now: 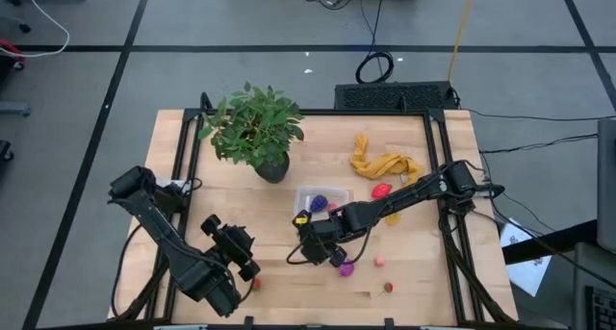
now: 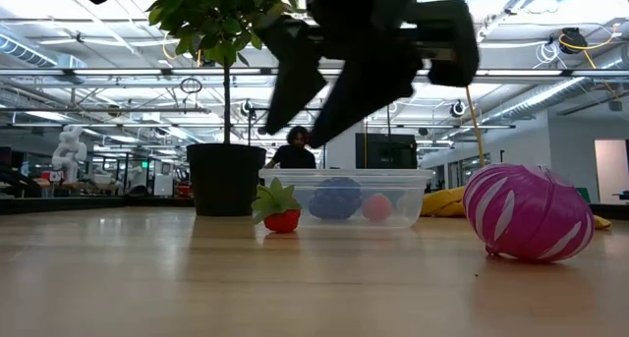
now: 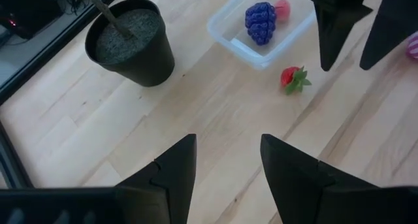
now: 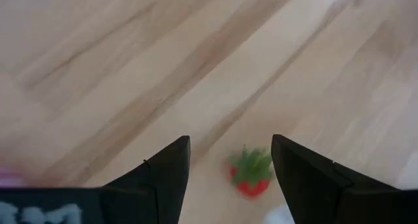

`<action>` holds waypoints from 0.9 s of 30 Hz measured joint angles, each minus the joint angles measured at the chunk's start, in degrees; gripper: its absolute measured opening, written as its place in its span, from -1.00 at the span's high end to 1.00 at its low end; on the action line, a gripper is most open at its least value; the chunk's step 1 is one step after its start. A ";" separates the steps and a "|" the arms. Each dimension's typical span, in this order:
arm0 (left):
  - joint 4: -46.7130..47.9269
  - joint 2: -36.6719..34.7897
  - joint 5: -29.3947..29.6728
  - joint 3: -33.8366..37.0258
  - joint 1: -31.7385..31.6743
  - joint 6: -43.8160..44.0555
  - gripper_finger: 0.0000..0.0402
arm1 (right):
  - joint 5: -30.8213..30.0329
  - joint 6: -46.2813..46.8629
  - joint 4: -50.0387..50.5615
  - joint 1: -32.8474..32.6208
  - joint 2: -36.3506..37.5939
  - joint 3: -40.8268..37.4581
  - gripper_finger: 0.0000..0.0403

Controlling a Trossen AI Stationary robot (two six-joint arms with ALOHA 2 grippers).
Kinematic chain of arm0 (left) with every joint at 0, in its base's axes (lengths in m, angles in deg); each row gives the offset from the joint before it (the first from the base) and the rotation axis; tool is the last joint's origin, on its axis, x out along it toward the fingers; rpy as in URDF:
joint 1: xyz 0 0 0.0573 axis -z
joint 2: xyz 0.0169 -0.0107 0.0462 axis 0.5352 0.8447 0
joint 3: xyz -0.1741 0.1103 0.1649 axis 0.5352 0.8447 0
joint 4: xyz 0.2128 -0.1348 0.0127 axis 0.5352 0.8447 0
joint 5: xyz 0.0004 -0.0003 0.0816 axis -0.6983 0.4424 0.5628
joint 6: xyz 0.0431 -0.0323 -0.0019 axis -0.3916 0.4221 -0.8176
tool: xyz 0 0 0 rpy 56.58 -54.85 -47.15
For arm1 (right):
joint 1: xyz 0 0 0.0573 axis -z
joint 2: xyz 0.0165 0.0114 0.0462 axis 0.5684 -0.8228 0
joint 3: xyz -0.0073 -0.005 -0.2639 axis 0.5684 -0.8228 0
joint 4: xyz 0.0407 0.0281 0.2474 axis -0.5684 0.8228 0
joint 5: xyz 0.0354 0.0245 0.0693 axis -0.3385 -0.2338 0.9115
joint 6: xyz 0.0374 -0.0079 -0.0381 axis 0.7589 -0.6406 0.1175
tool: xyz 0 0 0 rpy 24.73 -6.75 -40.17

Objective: Pick and placing Produce into tupperware
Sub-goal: Put the middle strawberry into the bin

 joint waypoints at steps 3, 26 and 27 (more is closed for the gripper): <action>-0.02 0.00 -0.02 0.00 -0.51 -1.01 0.12 | 1.33 -0.78 -0.17 0.67 -0.86 0.14 0.03; -0.04 0.00 -0.59 0.00 -2.31 -3.31 0.12 | 1.33 0.14 -2.28 4.69 -1.76 0.08 0.06; -0.03 0.00 -0.59 0.00 -2.31 -3.31 0.12 | 1.31 0.42 -2.24 4.72 -1.76 0.08 0.06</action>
